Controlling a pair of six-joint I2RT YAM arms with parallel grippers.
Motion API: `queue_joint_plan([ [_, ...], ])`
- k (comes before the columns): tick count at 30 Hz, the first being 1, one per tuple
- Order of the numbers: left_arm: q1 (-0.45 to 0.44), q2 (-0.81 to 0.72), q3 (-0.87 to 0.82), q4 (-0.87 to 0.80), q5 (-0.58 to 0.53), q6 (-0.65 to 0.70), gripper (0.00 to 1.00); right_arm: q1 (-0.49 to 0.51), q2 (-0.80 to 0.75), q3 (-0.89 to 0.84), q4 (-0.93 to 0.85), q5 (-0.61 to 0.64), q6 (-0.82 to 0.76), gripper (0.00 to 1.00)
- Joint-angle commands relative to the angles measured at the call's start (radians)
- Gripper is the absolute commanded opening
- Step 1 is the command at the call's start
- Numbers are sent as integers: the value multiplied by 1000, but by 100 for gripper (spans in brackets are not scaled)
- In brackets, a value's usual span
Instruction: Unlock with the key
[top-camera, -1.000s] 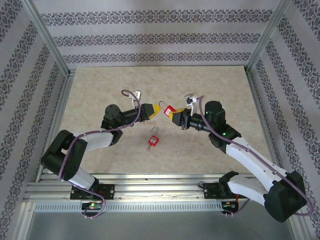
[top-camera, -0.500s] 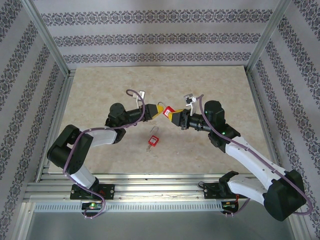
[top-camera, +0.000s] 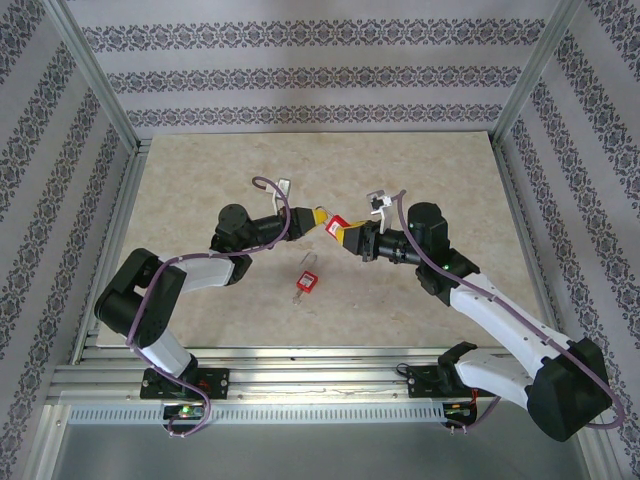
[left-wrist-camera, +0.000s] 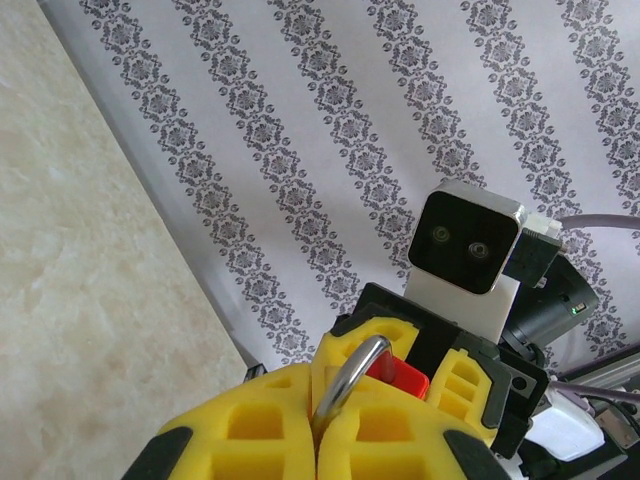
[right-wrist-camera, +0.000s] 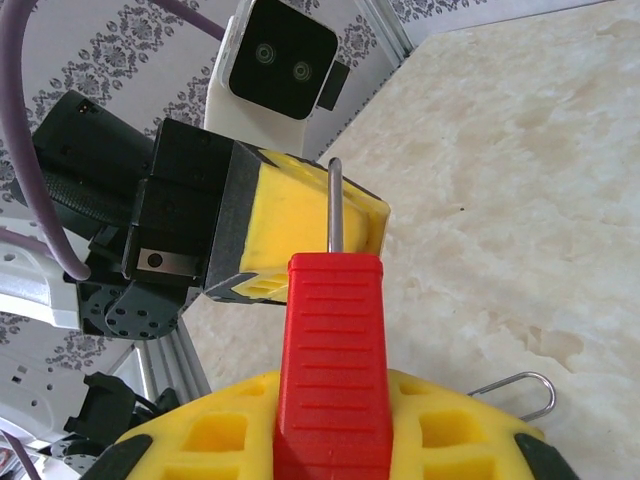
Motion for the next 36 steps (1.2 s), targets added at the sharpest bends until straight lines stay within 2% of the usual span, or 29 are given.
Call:
queue_joint_plan([
  [1, 66, 1, -3, 22, -30, 31, 0, -4, -43, -21, 26, -52, 4, 0],
  [8, 113, 13, -30, 122, -25, -8, 0, -10, -55, -37, 32, -60, 14, 0],
  [9, 110, 24, -30, 150, -24, -31, 6, -10, -54, -37, 35, -60, 14, 0],
  [10, 107, 38, -30, 194, -26, -65, 28, -8, -51, -36, 37, -59, 11, 0],
  [12, 97, 41, -37, 209, -36, -111, 46, -4, -44, -29, 28, -49, -5, 0],
  [13, 89, 23, -49, 207, -50, -122, 60, -1, -40, -23, 13, -39, -18, 0],
  [15, 67, -23, -82, 167, -76, -152, 94, 1, -32, -12, -4, -24, -34, 0],
  [16, 54, -43, -94, 122, -83, -155, 100, 1, -31, -8, -6, -19, -38, 0],
  [20, -39, -129, -120, -109, -145, -146, 100, 10, -4, 14, -12, -6, -61, 0],
  [23, -93, -159, -111, -228, -199, -193, 100, 43, 13, 31, -34, 29, -98, 0],
  [29, -142, -159, -100, -320, -252, -279, 100, 99, 21, 48, -75, 104, -163, 0],
  [31, -145, -138, -110, -297, -264, -313, 99, 116, 18, 49, -88, 129, -183, 0],
  [36, -160, -96, -109, -226, -293, -381, 88, 168, 20, 59, -147, 207, -257, 0],
])
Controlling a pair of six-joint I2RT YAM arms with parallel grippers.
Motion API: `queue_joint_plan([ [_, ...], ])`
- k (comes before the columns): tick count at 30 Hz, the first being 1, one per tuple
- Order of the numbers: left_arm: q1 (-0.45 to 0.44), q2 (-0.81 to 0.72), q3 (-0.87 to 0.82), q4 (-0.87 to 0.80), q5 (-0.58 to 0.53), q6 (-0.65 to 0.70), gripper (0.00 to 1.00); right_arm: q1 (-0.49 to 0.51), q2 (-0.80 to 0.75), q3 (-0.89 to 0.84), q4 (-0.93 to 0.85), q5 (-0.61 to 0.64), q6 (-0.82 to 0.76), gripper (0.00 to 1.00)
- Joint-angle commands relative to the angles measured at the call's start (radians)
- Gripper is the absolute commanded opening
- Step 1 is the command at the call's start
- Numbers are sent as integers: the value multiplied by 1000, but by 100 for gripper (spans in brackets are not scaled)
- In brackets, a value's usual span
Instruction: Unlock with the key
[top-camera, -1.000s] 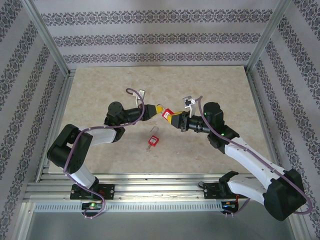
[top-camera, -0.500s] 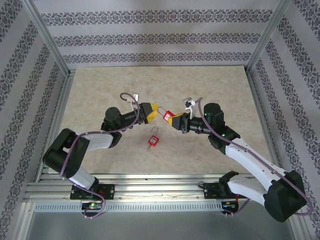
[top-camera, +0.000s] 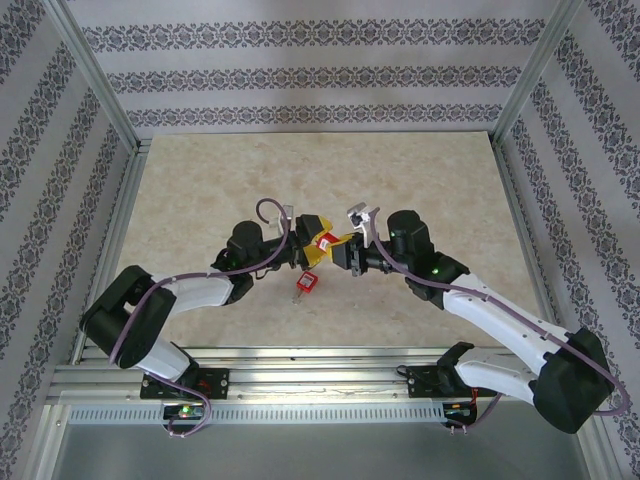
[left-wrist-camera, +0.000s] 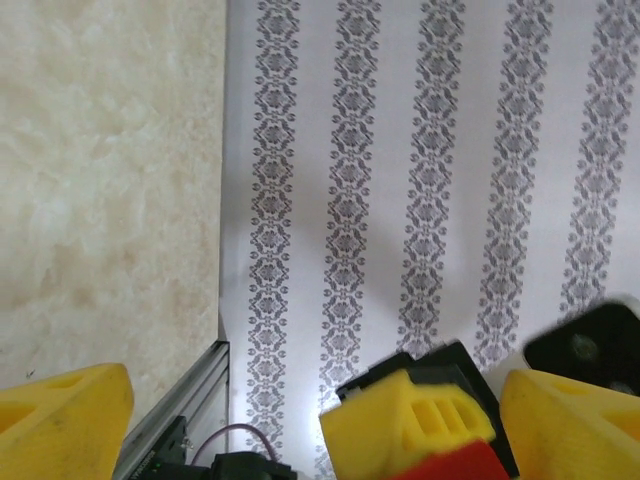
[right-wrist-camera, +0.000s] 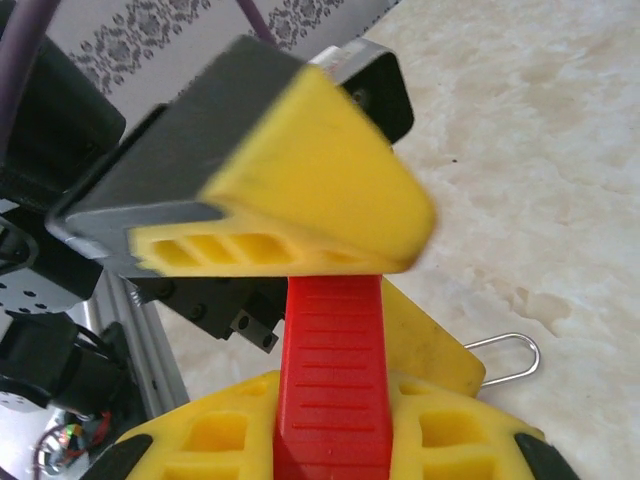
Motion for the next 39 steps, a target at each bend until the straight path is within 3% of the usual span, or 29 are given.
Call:
queue_joint_plan([
  [1, -24, 21, 17, 39, -32, -63, 84, 34, -4, 39, -25, 77, -84, 0],
  [12, -51, 59, 15, 110, -31, -103, 40, 63, 28, 57, -59, 165, -148, 0],
  [15, -57, 84, 21, 157, -29, -116, 24, 63, 35, 57, -55, 158, -148, 0],
  [18, -59, 97, 22, 194, -26, -116, 1, 58, 30, 52, -44, 146, -133, 0],
  [22, -59, 95, 28, 205, -14, -105, 0, 8, 13, 33, -11, 64, -77, 0],
  [29, -56, 42, 44, 91, -4, -26, 0, -120, -47, -5, 24, -95, 51, 38],
  [33, -51, 34, 46, 62, -6, -9, 0, -163, -78, -25, 25, -144, 85, 49],
  [39, -44, 23, 55, 34, -3, 9, 0, -173, -122, -69, -15, -152, 55, 55],
])
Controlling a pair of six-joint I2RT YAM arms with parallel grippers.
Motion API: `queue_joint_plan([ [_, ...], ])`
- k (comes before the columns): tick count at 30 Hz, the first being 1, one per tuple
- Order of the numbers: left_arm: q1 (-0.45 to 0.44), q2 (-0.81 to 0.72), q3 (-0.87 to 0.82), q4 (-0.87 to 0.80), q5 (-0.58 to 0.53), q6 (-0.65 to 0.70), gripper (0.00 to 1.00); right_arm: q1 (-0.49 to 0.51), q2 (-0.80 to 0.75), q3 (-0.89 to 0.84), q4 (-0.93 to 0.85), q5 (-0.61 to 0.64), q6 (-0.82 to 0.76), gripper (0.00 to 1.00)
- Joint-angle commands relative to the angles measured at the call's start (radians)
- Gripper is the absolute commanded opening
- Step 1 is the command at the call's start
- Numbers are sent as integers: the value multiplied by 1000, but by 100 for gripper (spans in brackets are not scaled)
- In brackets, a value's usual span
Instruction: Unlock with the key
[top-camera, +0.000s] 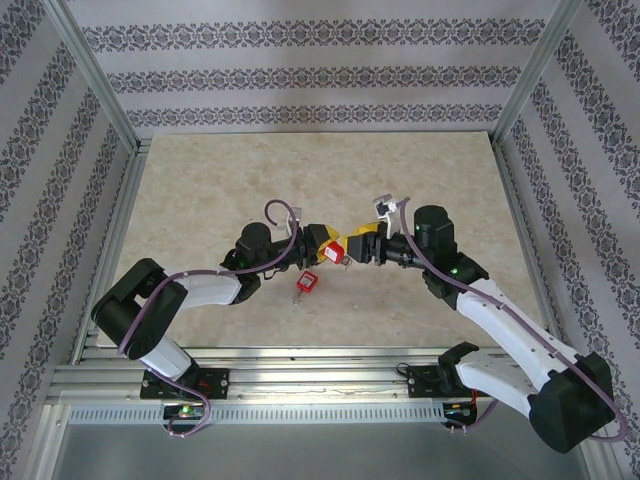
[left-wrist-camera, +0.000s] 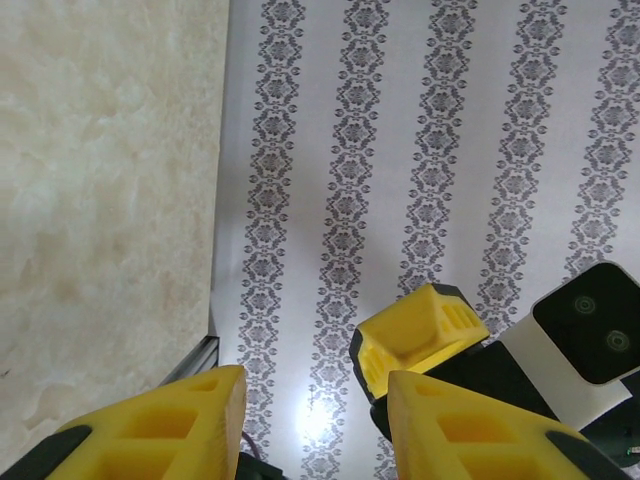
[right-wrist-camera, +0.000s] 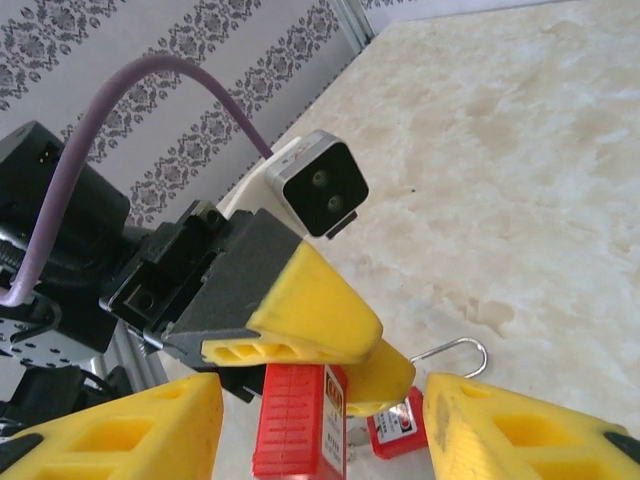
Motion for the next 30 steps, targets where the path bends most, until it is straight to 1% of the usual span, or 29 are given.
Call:
queue_joint_plan([
  [1, -3, -41, 30, -18, 19, 45, 0, 6, -38, -37, -23, -34, -21, 55],
  [4, -2, -57, 39, -54, 16, 72, 0, 6, -62, -66, -25, -39, 7, 52],
  [8, -2, -63, 44, -61, 15, 86, 0, 7, -56, -111, 43, -63, 84, 44],
  [13, -2, -72, 47, -65, 13, 101, 0, 13, -40, -163, 139, -74, 176, 30],
  [16, -2, -79, 50, -66, 16, 109, 0, 19, -42, -166, 139, -54, 192, 22],
  [20, -2, -89, 47, -62, 15, 119, 0, 15, -48, -172, 136, -46, 205, 14],
  [23, -2, -92, 38, -34, 9, 122, 0, 4, -40, -179, 150, -56, 229, 4],
  [26, -2, -97, 40, -15, 5, 134, 0, 0, -30, -183, 181, -85, 263, 1],
  [30, -2, -103, 49, -8, 7, 161, 0, 0, -29, -173, 173, -97, 284, 2],
])
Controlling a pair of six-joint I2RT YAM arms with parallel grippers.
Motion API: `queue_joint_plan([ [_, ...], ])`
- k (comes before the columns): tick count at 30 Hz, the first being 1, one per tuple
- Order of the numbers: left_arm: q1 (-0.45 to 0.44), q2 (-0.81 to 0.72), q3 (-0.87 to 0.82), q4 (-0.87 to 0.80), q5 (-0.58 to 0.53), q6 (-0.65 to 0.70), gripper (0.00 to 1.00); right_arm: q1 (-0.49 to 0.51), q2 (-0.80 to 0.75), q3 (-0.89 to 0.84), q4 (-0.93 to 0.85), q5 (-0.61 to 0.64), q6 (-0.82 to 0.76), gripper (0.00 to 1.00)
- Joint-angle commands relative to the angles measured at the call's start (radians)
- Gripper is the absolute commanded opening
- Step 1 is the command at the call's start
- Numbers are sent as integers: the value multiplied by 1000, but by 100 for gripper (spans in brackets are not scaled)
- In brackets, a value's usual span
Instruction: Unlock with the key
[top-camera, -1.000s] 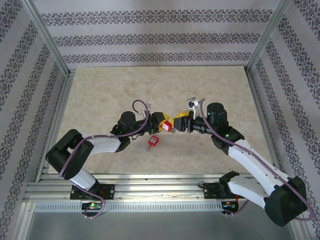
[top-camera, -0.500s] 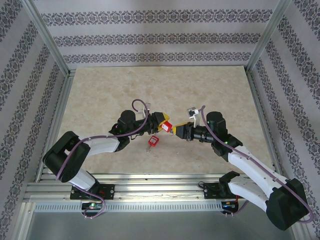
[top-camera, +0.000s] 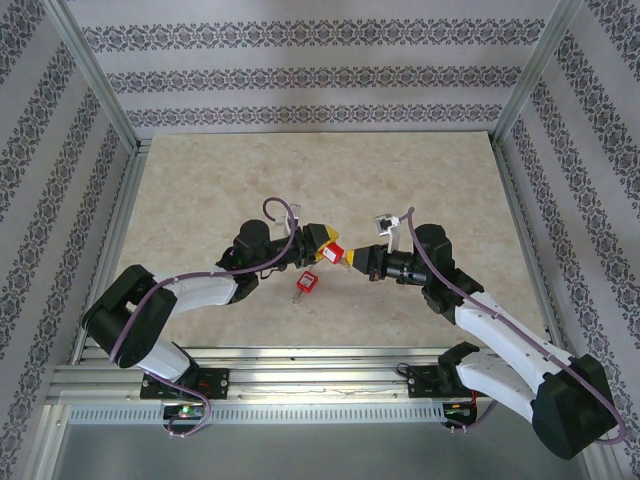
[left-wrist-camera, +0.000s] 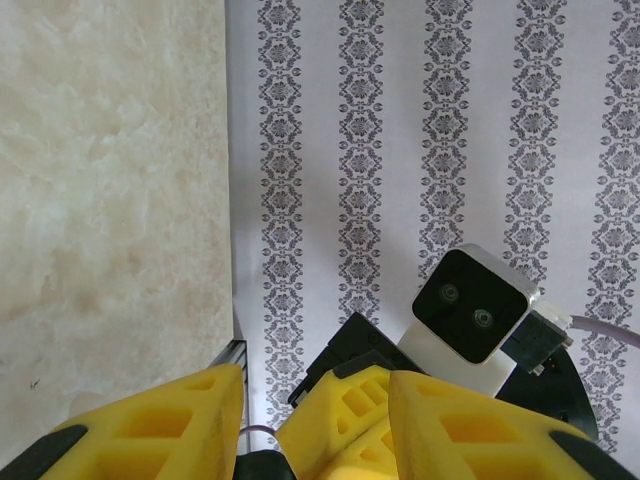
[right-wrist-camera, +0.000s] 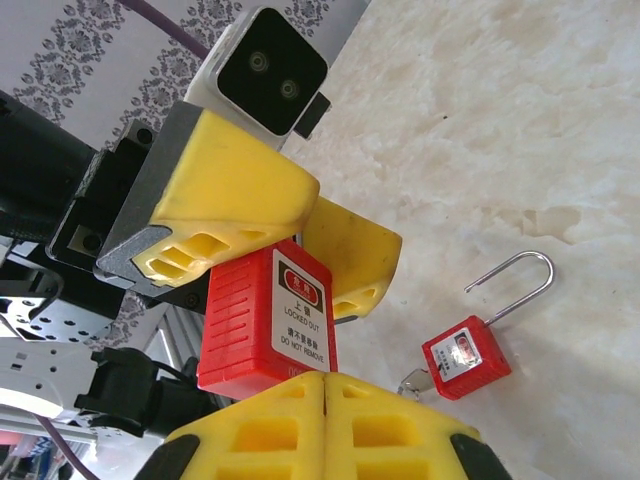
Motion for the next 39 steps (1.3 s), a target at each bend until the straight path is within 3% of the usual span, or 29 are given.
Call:
queue_joint_plan([
  [1, -2, -39, 40, 86, 8, 44, 0, -7, 10, 1, 15, -36, 30, 3],
  [3, -2, -38, 46, 87, 13, 51, 0, -8, 26, 4, 12, -47, 36, 7],
  [10, -1, -49, 45, 32, 16, 81, 0, -35, -44, 26, -97, -6, -28, 39],
  [15, 1, -60, 43, -15, 19, 107, 0, -43, -89, 46, -121, -46, -64, 52],
  [24, 0, -99, 64, -156, 28, 174, 0, 4, -8, 157, -215, -99, -190, 54],
  [32, 1, -108, 60, -162, 35, 171, 0, 70, 104, 214, -227, -71, -264, 54],
  [39, 0, -108, 60, -176, 44, 179, 0, 80, 139, 240, -225, -60, -285, 48],
])
